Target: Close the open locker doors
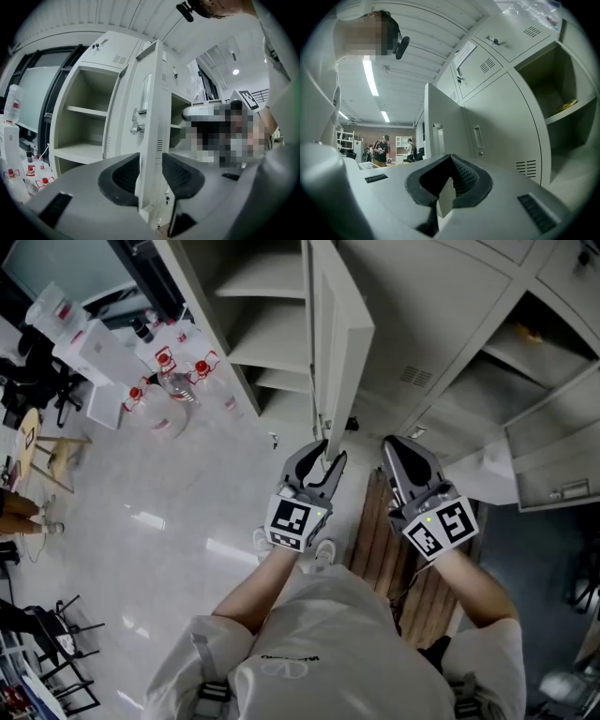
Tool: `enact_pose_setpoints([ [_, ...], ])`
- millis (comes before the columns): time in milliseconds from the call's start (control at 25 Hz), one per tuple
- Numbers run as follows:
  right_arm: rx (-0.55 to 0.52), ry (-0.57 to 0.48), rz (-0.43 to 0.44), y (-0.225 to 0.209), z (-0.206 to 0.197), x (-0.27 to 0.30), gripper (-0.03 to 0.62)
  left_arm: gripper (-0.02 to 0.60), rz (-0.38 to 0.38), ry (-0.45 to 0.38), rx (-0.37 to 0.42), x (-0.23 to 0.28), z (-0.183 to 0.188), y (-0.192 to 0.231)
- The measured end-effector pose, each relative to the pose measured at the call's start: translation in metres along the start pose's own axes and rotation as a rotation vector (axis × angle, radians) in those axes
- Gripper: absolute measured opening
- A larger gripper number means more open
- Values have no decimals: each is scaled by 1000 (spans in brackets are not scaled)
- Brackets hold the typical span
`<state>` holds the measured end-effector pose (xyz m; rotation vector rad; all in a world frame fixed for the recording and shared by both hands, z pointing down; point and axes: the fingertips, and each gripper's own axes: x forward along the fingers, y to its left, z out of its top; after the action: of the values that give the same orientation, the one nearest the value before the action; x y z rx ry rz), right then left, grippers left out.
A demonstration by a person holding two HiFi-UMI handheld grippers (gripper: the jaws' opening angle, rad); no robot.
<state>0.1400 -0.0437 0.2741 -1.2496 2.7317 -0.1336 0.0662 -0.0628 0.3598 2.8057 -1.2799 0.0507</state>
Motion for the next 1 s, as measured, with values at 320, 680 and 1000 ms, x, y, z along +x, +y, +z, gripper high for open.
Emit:
enact_pose_setpoints([
  [320,-7,-9,19,4,0,16,9,84,12,-17,28,-1,-2,9],
  [680,-37,14,176,52,-2,60,14,84,15,-12,39,-28,-2,40],
  [1000,-42,71,279,91,-18,108,104,84,-5,-12,41,-48,-1,71],
])
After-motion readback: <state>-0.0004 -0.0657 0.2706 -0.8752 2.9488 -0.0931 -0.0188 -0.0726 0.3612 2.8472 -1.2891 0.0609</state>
